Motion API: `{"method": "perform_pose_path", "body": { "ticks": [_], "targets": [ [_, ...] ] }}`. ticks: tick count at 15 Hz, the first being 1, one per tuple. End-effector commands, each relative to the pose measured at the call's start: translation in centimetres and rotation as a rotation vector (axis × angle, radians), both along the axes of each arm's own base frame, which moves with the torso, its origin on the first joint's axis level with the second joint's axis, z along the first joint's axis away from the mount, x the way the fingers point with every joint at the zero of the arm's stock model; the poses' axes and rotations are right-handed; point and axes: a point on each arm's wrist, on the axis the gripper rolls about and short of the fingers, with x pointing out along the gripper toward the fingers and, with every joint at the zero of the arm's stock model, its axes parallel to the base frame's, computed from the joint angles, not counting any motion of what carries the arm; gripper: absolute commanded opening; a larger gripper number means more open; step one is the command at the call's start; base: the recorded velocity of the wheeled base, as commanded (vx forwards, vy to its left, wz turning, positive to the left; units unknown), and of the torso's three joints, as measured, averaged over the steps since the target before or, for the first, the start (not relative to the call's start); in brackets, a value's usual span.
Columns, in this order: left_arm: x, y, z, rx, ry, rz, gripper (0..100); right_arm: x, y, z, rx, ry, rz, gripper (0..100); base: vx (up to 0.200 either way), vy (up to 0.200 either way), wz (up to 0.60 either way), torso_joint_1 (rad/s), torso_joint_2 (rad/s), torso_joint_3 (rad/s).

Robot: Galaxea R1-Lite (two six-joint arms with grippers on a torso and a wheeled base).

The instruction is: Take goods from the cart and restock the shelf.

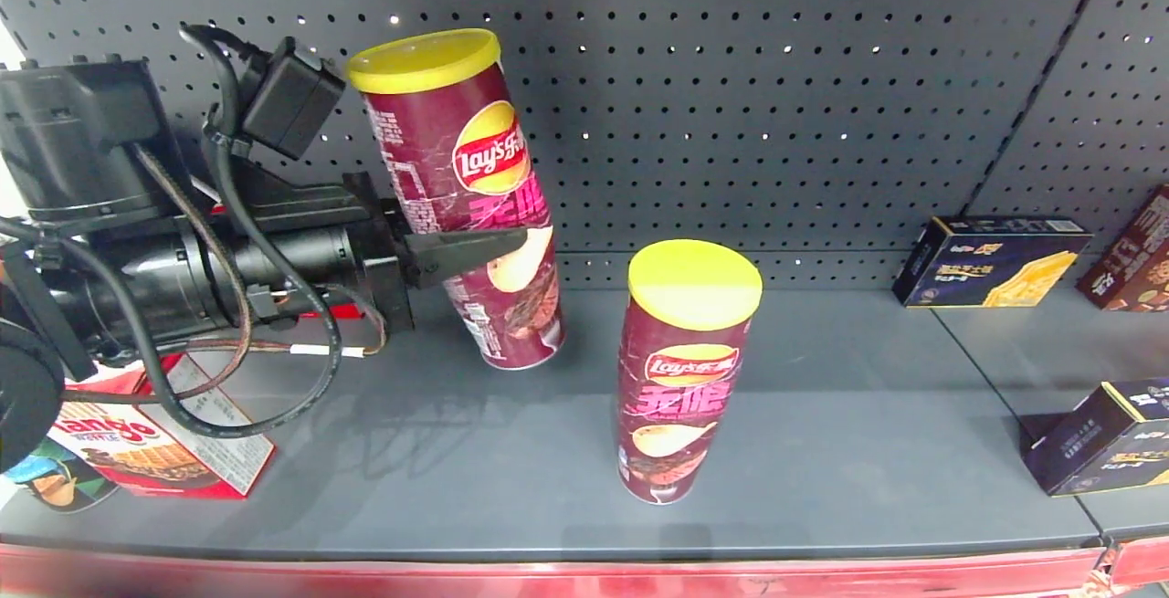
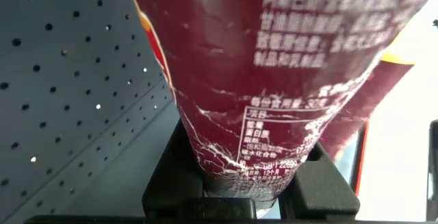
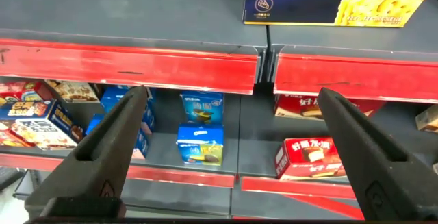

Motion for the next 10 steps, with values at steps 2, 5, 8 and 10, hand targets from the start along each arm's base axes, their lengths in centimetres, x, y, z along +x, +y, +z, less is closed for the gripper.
{"method": "perform_pose_path", "body": {
  "ticks": [2, 5, 8, 10],
  "targets": [
    [1.2, -0.7, 0.0, 0.004, -0.011, 0.0, 0, 0.0, 0.0, 0.0, -0.001, 0.004, 0.0, 100, 0.0, 0.0, 0.0, 0.0, 0.0, 0.0],
    [2.0, -1.2, 0.0, 0.018, 0.014, -0.003, 0, 0.0, 0.0, 0.0, -0.001, 0.004, 0.0, 100, 0.0, 0.0, 0.0, 0.0, 0.0, 0.0],
    [3.7, -1.8, 0.2, 0.077, -0.025, 0.017, 0, 0.0, 0.0, 0.0, -0.001, 0.004, 0.0, 100, 0.0, 0.0, 0.0, 0.0, 0.0, 0.0],
    [4.6, -2.1, 0.0, 0.081, -0.021, 0.018, 0, 0.0, 0.0, 0.0, -0.001, 0.004, 0.0, 100, 0.0, 0.0, 0.0, 0.0, 0.0, 0.0]
  ]
}}
